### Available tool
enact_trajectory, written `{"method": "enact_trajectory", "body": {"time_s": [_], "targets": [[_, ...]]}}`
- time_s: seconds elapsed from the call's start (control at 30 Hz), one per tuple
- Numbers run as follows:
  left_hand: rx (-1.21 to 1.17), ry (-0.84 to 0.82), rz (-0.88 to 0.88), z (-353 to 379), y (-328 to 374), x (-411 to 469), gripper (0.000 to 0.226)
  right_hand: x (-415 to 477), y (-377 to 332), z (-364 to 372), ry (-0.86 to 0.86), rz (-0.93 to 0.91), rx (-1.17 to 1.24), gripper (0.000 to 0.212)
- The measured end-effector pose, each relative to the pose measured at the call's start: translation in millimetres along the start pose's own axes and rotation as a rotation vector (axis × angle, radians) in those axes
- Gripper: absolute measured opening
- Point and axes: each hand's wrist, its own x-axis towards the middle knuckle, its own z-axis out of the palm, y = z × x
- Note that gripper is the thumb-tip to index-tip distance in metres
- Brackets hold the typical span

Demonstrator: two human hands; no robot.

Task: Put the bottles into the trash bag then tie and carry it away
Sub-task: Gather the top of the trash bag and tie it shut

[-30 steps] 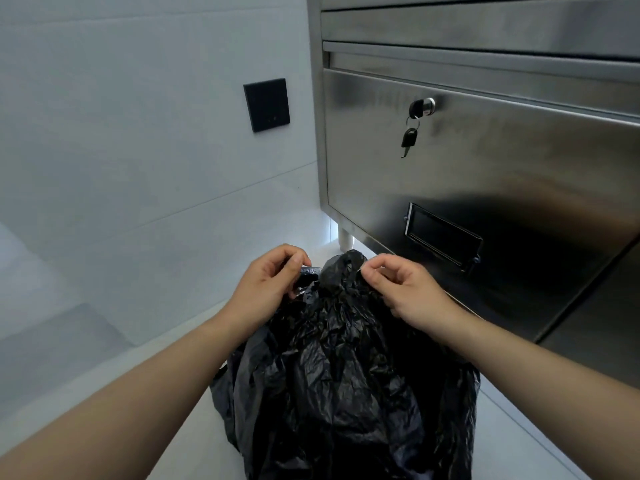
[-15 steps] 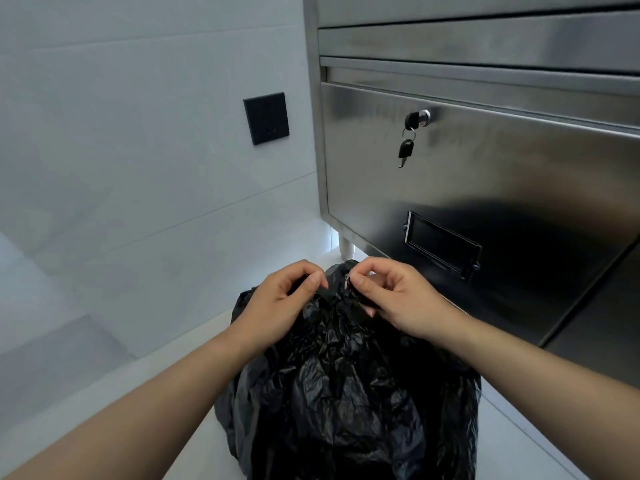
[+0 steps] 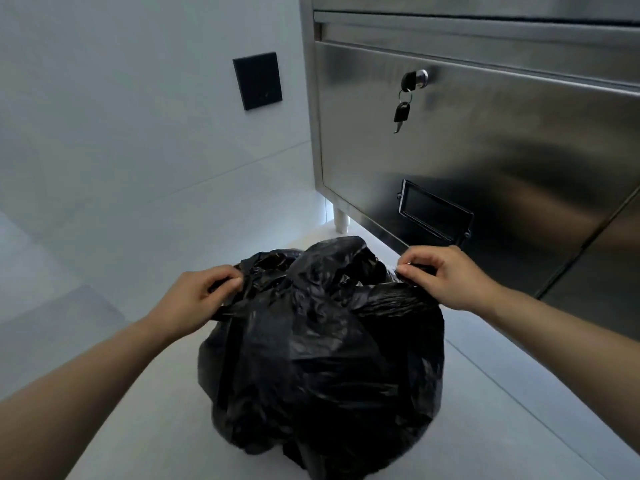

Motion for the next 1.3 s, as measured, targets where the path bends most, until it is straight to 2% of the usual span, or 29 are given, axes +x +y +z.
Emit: {"method": "enact_trajectory", "body": {"time_s": [0.13, 0.27, 0.37, 0.53, 0.6, 0.73, 0.87, 0.97, 1.13, 1.23, 1.3], "targets": [[-0.017, 0.010, -0.060, -2.9, -3.6, 2.0, 0.020, 2.1, 4.5, -0.7, 0.032, -0.030, -0.031, 0.014], [-0.112, 0.054, -0.034, 0.7, 17.0, 15.2, 0.021, 16.1, -8.0, 6.4, 0.143, -0.041, 0.225, 0.020], [-0.181, 0.030, -0.006, 6.0, 37.3, 26.2, 0.020, 25.7, -24.7, 14.3, 0.118, -0.042, 0.308, 0.013], [-0.121, -0.070, 0.110, 19.4, 55.0, 31.1, 0.019, 33.8, -43.5, 28.9, 0.058, -0.087, 0.220, 0.008], [-0.044, -0.120, 0.147, 21.1, 53.3, 30.2, 0.017, 34.8, -44.3, 27.8, -0.015, -0.121, 0.105, 0.008], [0.247, -0.214, 0.239, 15.2, 39.3, 28.0, 0.013, 33.5, -31.6, 14.1, -0.253, -0.275, -0.557, 0.020], [0.268, -0.252, 0.232, 7.8, 27.3, 22.8, 0.014, 25.3, -10.9, 5.4, -0.337, -0.243, -0.761, 0.032], [0.262, -0.241, 0.233, 3.5, 24.1, 22.2, 0.014, 24.0, -7.2, 2.3, -0.390, -0.186, -0.730, 0.037], [0.420, -0.234, 0.230, 0.1, 14.9, 22.7, 0.021, 27.6, -7.0, -2.6, -0.389, -0.115, -0.670, 0.045], [0.451, -0.191, 0.191, -0.6, 10.7, 23.3, 0.024, 31.7, -13.4, -5.0, -0.329, -0.079, -0.502, 0.036], [0.399, -0.115, 0.154, -1.1, 10.7, 23.7, 0.023, 33.1, -20.0, -6.7, -0.225, -0.038, -0.315, 0.032]]}}
